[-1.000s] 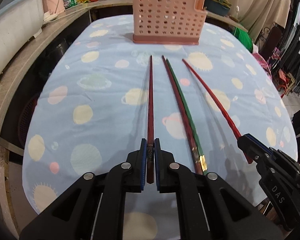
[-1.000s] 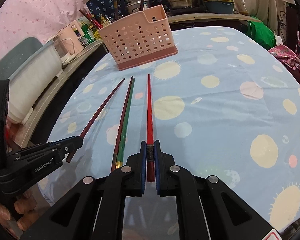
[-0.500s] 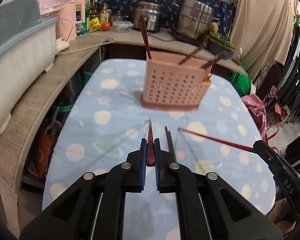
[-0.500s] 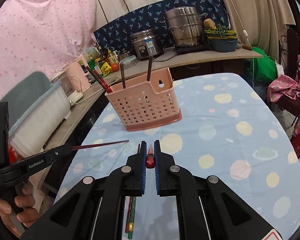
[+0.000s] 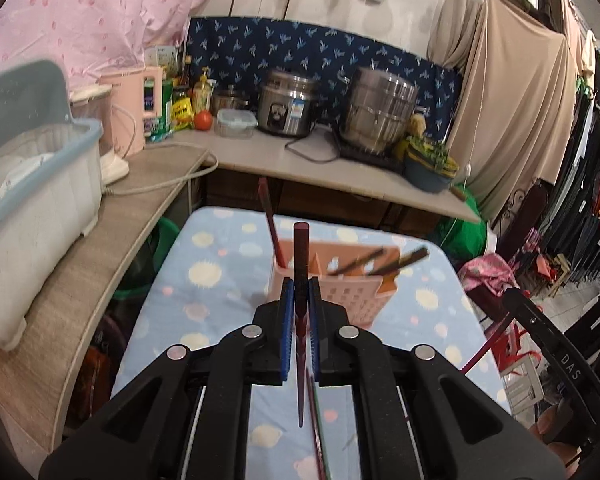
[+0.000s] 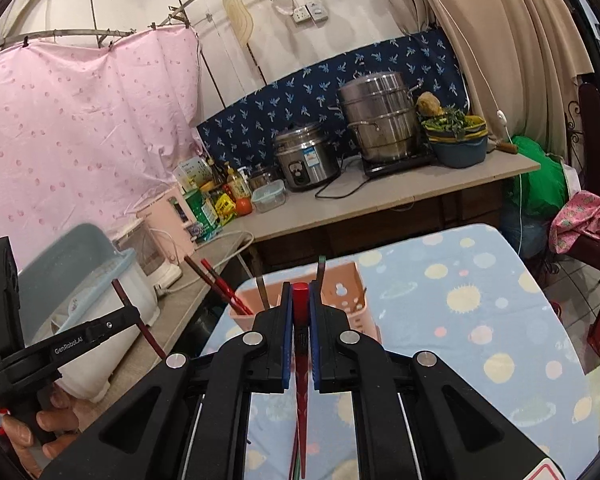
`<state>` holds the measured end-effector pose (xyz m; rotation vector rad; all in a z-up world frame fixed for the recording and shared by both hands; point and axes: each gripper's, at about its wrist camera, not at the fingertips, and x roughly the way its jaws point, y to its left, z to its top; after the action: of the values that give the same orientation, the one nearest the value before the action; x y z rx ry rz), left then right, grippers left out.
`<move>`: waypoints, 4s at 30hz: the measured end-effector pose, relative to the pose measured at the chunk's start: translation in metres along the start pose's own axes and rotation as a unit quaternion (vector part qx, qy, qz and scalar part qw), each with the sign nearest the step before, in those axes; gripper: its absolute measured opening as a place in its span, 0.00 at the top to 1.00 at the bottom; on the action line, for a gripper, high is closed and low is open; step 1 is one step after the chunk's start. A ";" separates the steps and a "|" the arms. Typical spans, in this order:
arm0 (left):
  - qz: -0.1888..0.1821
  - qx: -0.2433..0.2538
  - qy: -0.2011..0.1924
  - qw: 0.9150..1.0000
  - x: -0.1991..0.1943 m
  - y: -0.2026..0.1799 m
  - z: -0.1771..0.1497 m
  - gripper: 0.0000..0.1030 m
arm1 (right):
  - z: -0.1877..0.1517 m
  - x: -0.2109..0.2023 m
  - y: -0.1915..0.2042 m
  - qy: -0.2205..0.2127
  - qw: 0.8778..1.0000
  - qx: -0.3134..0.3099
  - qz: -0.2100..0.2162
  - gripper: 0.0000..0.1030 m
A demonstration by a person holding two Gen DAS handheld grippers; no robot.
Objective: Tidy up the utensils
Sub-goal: 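Lift and carry both chopsticks over the pink basket with both tools, then open both tools to drop the chopsticks into the basket, then move both tools back down to the last two chopsticks, then grasp the green chopstick with the right tool while the left tool grasps the dark-red one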
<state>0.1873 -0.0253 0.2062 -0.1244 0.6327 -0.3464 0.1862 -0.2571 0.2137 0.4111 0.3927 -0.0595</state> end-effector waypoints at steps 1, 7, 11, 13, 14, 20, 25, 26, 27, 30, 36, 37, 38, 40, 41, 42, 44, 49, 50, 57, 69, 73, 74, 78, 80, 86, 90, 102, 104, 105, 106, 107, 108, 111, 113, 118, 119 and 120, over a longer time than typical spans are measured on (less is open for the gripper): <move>0.000 -0.001 -0.010 1.000 -0.001 -0.001 0.008 0.93 | 0.009 0.001 0.001 -0.013 1.000 0.002 0.002 0.93; -0.003 -0.013 -0.070 0.997 -0.005 -0.005 0.051 0.93 | 0.050 0.012 0.006 -0.085 0.996 0.024 0.003 0.93; -0.007 -0.021 -0.121 0.992 -0.007 -0.007 0.073 0.93 | 0.069 0.021 0.009 -0.132 0.991 0.031 -0.010 0.93; -0.004 -0.023 -0.136 0.990 -0.005 -0.008 0.081 0.93 | 0.078 0.028 0.006 -0.147 0.988 0.043 -0.014 0.93; -0.004 -0.024 -0.143 0.989 -0.004 -0.008 0.084 0.93 | 0.080 0.032 0.004 -0.152 0.987 0.050 -0.017 0.93; 0.008 -0.022 -0.142 0.990 0.025 -0.010 0.088 0.93 | 0.077 0.073 -0.009 -0.116 0.990 0.072 -0.023 0.93; 0.016 -0.011 -0.105 0.994 0.057 -0.007 0.068 0.93 | 0.050 0.103 -0.014 -0.057 0.996 0.065 -0.030 0.93; 0.018 -0.011 -0.098 0.995 0.063 -0.006 0.065 0.93 | 0.046 0.107 -0.014 -0.045 0.997 0.061 -0.028 0.93; 0.018 -0.010 -0.088 0.996 0.069 -0.005 0.061 0.93 | 0.042 0.110 -0.015 -0.034 0.997 0.059 -0.024 0.92; 0.012 -0.007 -0.060 0.998 0.080 -0.004 0.051 0.91 | 0.034 0.110 -0.015 -0.028 0.998 0.055 -0.031 0.83; 0.011 -0.012 -0.053 0.998 0.077 -0.002 0.041 0.66 | 0.029 0.094 -0.013 -0.028 0.998 0.055 -0.029 0.70; 0.009 -0.013 -0.051 0.999 0.076 -0.003 0.040 0.66 | 0.027 0.091 -0.012 -0.028 0.998 0.054 -0.028 0.70; 0.010 -0.013 -0.050 0.999 0.074 -0.003 0.039 0.66 | 0.026 0.087 -0.011 -0.027 0.998 0.052 -0.027 0.70; 0.012 -0.011 -0.048 0.999 0.073 -0.005 0.039 0.66 | 0.024 0.081 -0.010 -0.025 0.998 0.050 -0.024 0.70; 0.014 -0.010 -0.047 0.999 0.071 -0.005 0.037 0.65 | 0.022 0.078 -0.009 -0.024 0.998 0.049 -0.023 0.70; 0.015 -0.011 -0.046 0.999 0.070 -0.005 0.037 0.65 | 0.020 0.074 -0.009 -0.023 0.998 0.049 -0.021 0.70; 0.014 -0.013 -0.044 0.999 0.065 -0.004 0.034 0.65 | 0.016 0.067 -0.008 -0.019 0.998 0.050 -0.018 0.69; 0.012 -0.016 -0.035 0.999 0.054 -0.002 0.021 0.60 | -0.002 0.048 -0.009 -0.002 0.999 0.052 -0.015 0.68; 0.012 -0.015 -0.032 0.999 0.051 -0.001 0.017 0.55 | -0.008 0.045 -0.010 0.004 0.998 0.053 -0.014 0.68; 0.003 -0.002 0.000 1.000 0.038 -0.002 -0.024 0.55 | -0.059 0.027 -0.015 0.054 0.996 0.072 -0.017 0.68; 0.011 0.000 0.100 0.995 0.039 0.016 -0.124 0.55 | -0.177 0.001 -0.009 0.188 0.982 0.023 -0.020 0.68; 0.023 0.004 0.125 0.992 0.039 0.023 -0.154 0.55 | -0.211 -0.005 -0.004 0.223 0.974 0.006 -0.025 0.68; 0.025 0.006 0.132 0.991 0.039 0.025 -0.161 0.55 | -0.218 -0.006 -0.002 0.229 0.973 -0.001 -0.025 0.68; 0.035 0.014 0.152 0.988 0.038 0.028 -0.184 0.55 | -0.236 -0.009 0.003 0.245 0.969 -0.018 -0.025 0.68; 0.037 0.015 0.162 0.986 0.038 0.031 -0.194 0.55 | -0.242 -0.008 0.005 0.253 0.967 -0.020 -0.023 0.68; 0.045 0.016 0.175 0.983 0.035 0.037 -0.211 0.55 | -0.253 -0.007 0.011 0.265 0.964 -0.034 -0.019 0.68; 0.046 0.016 0.178 0.983 0.033 0.039 -0.216 0.55 | -0.259 -0.004 0.014 0.271 0.961 -0.040 -0.019 0.68; 0.046 0.017 0.189 0.981 0.036 0.038 -0.223 0.53 | -0.267 -0.004 0.017 0.270 0.960 -0.067 -0.034 0.74; 0.047 0.017 0.190 0.981 0.036 0.038 -0.224 0.52 | -0.267 -0.004 0.017 0.268 0.960 -0.068 -0.036 0.75; 0.047 0.017 0.190 0.980 0.036 0.039 -0.223 0.52 | -0.267 -0.004 0.016 0.267 0.960 -0.068 -0.037 0.75; 0.047 0.017 0.191 0.980 0.036 0.039 -0.224 0.52 | -0.267 -0.004 0.016 0.267 0.961 -0.068 -0.036 0.76; 0.047 0.017 0.191 0.980 0.036 0.039 -0.224 0.51 | -0.267 -0.004 0.015 0.266 0.961 -0.067 -0.036 0.76; 0.047 0.017 0.191 0.980 0.036 0.038 -0.224 0.51 | -0.267 -0.005 0.014 0.266 0.961 -0.067 -0.036 0.77; 0.047 0.018 0.193 0.980 0.037 0.038 -0.225 0.51 | -0.267 -0.005 0.012 0.264 0.962 -0.066 -0.035 0.78; 0.048 0.018 0.194 0.980 0.037 0.038 -0.226 0.51 | -0.267 -0.006 0.012 0.262 0.962 -0.066 -0.036 0.79; 0.048 0.020 0.199 0.979 0.038 0.037 -0.229 0.50 | -0.267 -0.007 0.012 0.261 0.962 -0.070 -0.038 0.79; 0.047 0.020 0.199 0.979 0.038 0.037 -0.229 0.50 | -0.267 -0.007 0.013 0.260 0.962 -0.073 -0.039 0.79; 0.047 0.021 0.200 0.978 0.038 0.037 -0.230 0.50 | -0.268 -0.006 0.014 0.260 0.962 -0.076 -0.040 0.79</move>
<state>0.0885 -0.0063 -0.0067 0.0174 1.0257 -0.2940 0.0859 -0.1373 -0.0041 0.2534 0.9276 0.0024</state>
